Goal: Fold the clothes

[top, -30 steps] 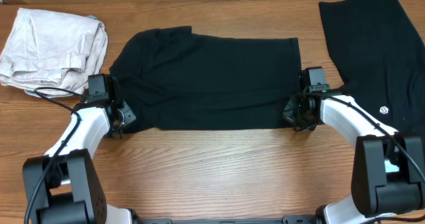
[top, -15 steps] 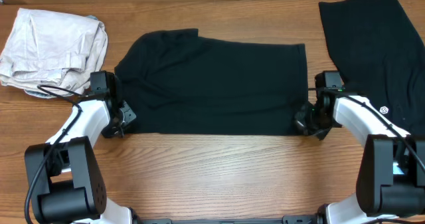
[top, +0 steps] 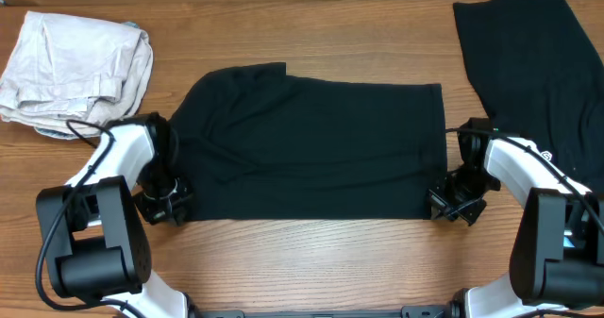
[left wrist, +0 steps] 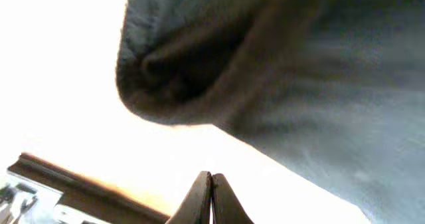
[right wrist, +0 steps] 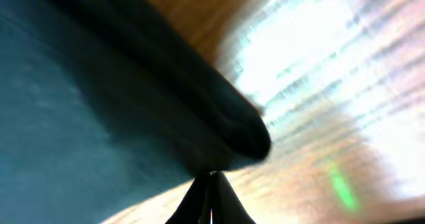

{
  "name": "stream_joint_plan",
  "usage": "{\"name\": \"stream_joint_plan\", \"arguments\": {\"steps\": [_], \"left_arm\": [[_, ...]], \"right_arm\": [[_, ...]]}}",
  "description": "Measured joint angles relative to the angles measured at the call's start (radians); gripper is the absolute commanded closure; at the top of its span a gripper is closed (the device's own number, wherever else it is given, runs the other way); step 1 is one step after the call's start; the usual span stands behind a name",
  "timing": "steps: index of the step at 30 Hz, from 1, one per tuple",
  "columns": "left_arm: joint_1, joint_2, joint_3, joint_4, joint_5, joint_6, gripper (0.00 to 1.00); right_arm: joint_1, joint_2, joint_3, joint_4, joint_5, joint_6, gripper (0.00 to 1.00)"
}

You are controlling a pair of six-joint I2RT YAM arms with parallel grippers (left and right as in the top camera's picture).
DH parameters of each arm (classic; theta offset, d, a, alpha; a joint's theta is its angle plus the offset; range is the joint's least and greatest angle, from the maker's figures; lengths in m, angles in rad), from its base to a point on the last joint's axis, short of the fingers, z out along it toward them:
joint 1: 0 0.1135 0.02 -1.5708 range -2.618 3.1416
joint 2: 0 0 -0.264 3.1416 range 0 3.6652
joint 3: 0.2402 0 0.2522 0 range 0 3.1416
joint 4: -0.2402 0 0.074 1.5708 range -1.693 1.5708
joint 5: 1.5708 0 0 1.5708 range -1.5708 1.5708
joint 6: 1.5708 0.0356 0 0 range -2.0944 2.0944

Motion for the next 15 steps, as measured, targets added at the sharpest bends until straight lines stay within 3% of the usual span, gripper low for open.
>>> {"name": "stream_joint_plan", "arguments": {"steps": [8, 10, 12, 14, 15], "left_arm": [[0.0, 0.0, 0.147, -0.148, 0.001, 0.022, 0.96], [0.0, 0.0, 0.193, -0.174, 0.006, 0.047, 0.96], [0.0, 0.0, 0.248, -0.198, 0.018, 0.08, 0.95], [0.0, 0.0, 0.311, -0.209, 0.036, 0.113, 0.83], [0.0, 0.0, 0.345, -0.209, 0.051, 0.135, 0.66]], "right_arm": [[0.0, -0.092, 0.022, -0.084, 0.0, -0.008, 0.96], [0.0, -0.137, 0.062, -0.114, -0.002, -0.025, 0.87], [0.0, -0.18, 0.119, -0.141, -0.016, -0.062, 0.66], [0.0, -0.209, 0.192, -0.171, -0.043, -0.117, 0.53], [0.0, -0.217, 0.229, -0.182, -0.056, -0.145, 0.48]]}}
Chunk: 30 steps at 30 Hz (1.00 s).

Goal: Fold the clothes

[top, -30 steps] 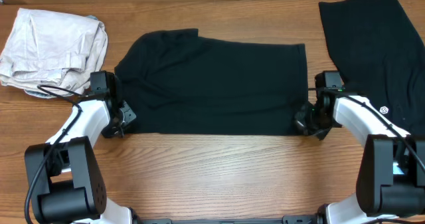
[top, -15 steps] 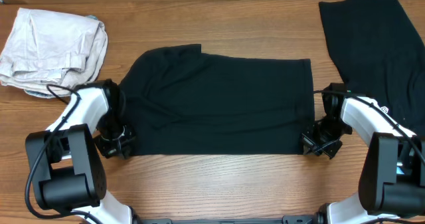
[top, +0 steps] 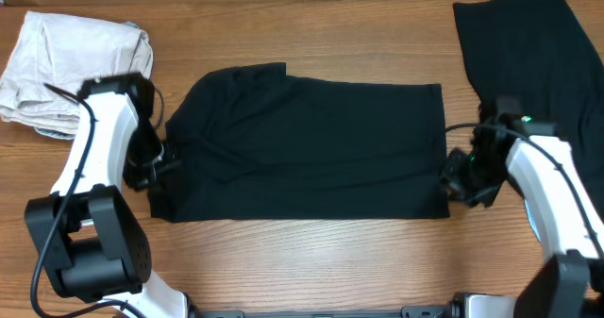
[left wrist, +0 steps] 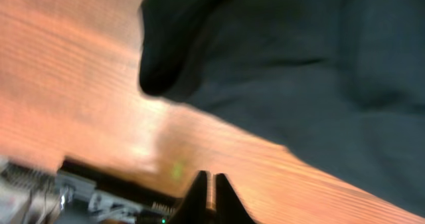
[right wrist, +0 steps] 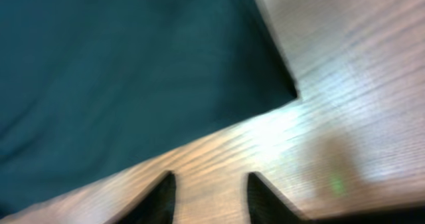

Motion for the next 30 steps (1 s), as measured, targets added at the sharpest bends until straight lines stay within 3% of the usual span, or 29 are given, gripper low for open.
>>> {"name": "stream_joint_plan", "arguments": {"steps": [2, 3, 6, 10, 17, 24, 30], "left_arm": [[0.0, 0.0, 0.068, 0.025, 0.037, 0.034, 0.2], [0.0, 0.0, 0.095, 0.055, 0.061, 0.053, 0.07], [0.0, 0.0, 0.162, 0.218, 0.155, 0.097, 0.07], [-0.013, 0.003, 0.193, 0.581, 0.277, 0.156, 0.02], [-0.098, 0.069, 0.211, 0.933, 0.284, 0.172, 0.0], [-0.19, 0.26, 0.213, 1.064, 0.286, 0.278, 0.03], [-0.238, 0.351, 0.213, 1.065, 0.167, 0.357, 0.08]], "right_arm": [[0.001, -0.013, 0.084, -0.012, -0.027, -0.058, 0.41], [0.001, -0.014, 0.118, -0.015, -0.036, -0.08, 0.41], [0.002, -0.017, 0.199, -0.006, -0.05, -0.128, 0.38], [0.005, -0.018, 0.233, 0.03, -0.058, -0.151, 0.36], [0.01, -0.017, 0.233, 0.033, -0.059, -0.162, 0.34], [0.01, -0.017, 0.233, 0.035, -0.057, -0.166, 0.32], [0.01, -0.017, 0.233, 0.024, -0.058, -0.166, 0.31]]}}
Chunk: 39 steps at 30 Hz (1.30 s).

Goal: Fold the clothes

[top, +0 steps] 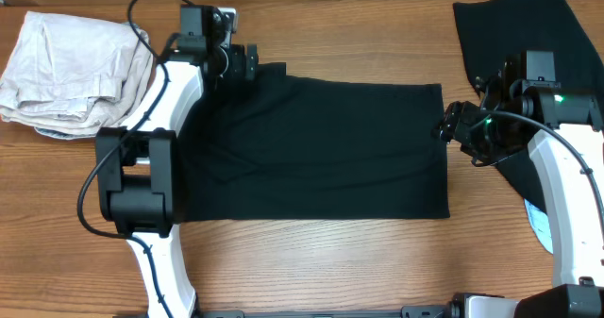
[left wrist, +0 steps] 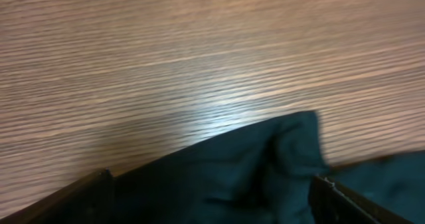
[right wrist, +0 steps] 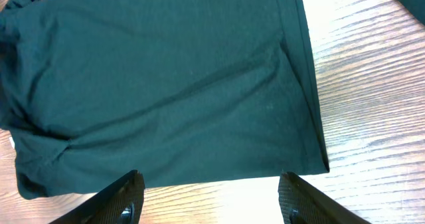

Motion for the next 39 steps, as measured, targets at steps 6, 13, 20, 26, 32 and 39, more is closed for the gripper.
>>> {"name": "stream_joint_plan", "arguments": {"steps": [6, 13, 20, 26, 32, 39], "left_arm": [[0.005, 0.007, 0.0, 0.003, -0.1, 0.033, 0.18], [0.007, 0.013, 0.0, 0.014, -0.134, 0.055, 0.37], [0.007, 0.057, 0.0, -0.01, -0.142, 0.069, 0.4], [0.007, 0.061, 0.0, -0.01, -0.141, 0.071, 0.63], [0.007, 0.061, 0.0, -0.015, -0.141, 0.077, 0.72], [0.007, 0.061, 0.002, -0.045, -0.121, 0.061, 0.96]], "right_arm": [[0.0, 0.0, 0.0, -0.003, 0.0, 0.0, 0.31], [0.0, 0.0, 0.0, -0.002, 0.001, -0.001, 0.31], [0.0, 0.0, 0.0, -0.014, 0.027, -0.004, 0.31], [0.0, 0.0, 0.0, -0.015, 0.034, -0.005, 0.31], [0.0, 0.0, 0.0, -0.015, 0.039, -0.006, 0.31], [0.0, 0.0, 0.0, -0.014, 0.053, -0.007, 0.31]]}}
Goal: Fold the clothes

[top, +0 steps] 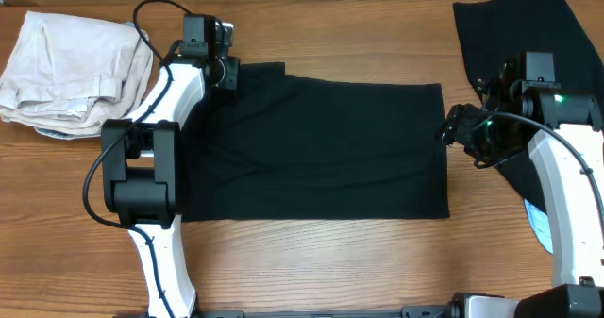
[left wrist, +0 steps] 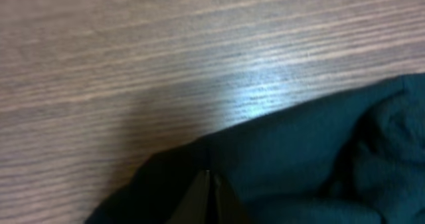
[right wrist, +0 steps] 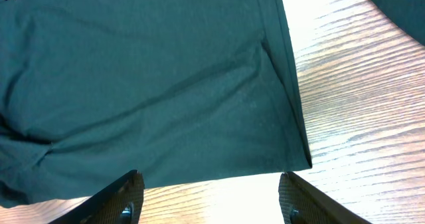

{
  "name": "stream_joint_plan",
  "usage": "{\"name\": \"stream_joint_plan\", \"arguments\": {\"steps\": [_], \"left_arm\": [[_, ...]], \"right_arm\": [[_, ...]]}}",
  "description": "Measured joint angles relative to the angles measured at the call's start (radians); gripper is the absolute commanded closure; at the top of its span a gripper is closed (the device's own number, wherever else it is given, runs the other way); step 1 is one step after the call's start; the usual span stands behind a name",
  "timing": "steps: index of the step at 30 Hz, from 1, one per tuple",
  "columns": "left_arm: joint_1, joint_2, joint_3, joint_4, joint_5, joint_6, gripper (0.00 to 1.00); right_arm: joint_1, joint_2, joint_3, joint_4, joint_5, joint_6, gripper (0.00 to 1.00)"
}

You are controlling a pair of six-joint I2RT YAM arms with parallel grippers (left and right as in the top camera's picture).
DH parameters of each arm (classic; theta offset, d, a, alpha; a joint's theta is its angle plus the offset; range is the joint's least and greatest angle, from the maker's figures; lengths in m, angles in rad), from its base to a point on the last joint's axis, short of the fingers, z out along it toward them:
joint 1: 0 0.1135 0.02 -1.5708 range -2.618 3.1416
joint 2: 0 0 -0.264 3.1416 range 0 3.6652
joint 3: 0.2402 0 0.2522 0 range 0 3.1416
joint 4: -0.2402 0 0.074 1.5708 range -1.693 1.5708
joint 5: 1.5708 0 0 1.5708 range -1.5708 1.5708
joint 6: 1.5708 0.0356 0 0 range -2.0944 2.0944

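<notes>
A black garment [top: 311, 148] lies folded flat in the middle of the table. At its far left corner my left gripper [top: 229, 73] is down on the cloth. In the left wrist view its fingertips [left wrist: 209, 175] are pressed together on the dark cloth edge [left wrist: 312, 144]. My right gripper [top: 460, 129] hangs open just off the garment's right edge, above the table. The right wrist view shows both its fingers [right wrist: 126, 197] spread wide, with the garment's right hem [right wrist: 285, 84] below and nothing between them.
A pile of cream clothes [top: 75, 63] lies at the far left corner of the wooden table [top: 311, 261]. Another black garment [top: 528, 44] is spread at the far right, beside and behind my right arm.
My left gripper, open over the far left corner of the black garment, is now shut on the cloth edge there. My right gripper is still open and has barely shifted.
Both grippers were shut at the garment's near corners on the front edge. Then the left one was up along the left side and the right one open off the near right corner. Later both were open, left at the far left corner, where it has now shut.
</notes>
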Motion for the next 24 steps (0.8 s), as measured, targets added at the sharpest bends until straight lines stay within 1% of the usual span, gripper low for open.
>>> {"name": "stream_joint_plan", "arguments": {"steps": [4, 8, 13, 17, 24], "left_arm": [[0.0, 0.0, 0.029, -0.08, 0.003, 0.0, 0.96], [0.0, -0.014, 0.106, -0.194, 0.005, -0.009, 0.96], [0.0, -0.103, 0.156, -0.305, 0.008, -0.045, 0.96], [0.0, -0.158, 0.177, -0.473, 0.051, -0.106, 0.96], [-0.02, -0.158, 0.142, -0.773, 0.092, -0.161, 0.96]], "right_arm": [[0.0, 0.0, 0.0, 0.0, 0.0, 0.0, 0.31], [0.0, 0.0, 0.0, 0.0, 0.0, 0.0, 0.31], [0.0, 0.0, 0.0, -0.001, 0.0, 0.0, 0.31], [0.0, 0.0, 0.0, -0.001, 0.0, -0.011, 0.31], [0.0, 0.0, 0.0, -0.004, 0.0, -0.022, 0.31]]}}
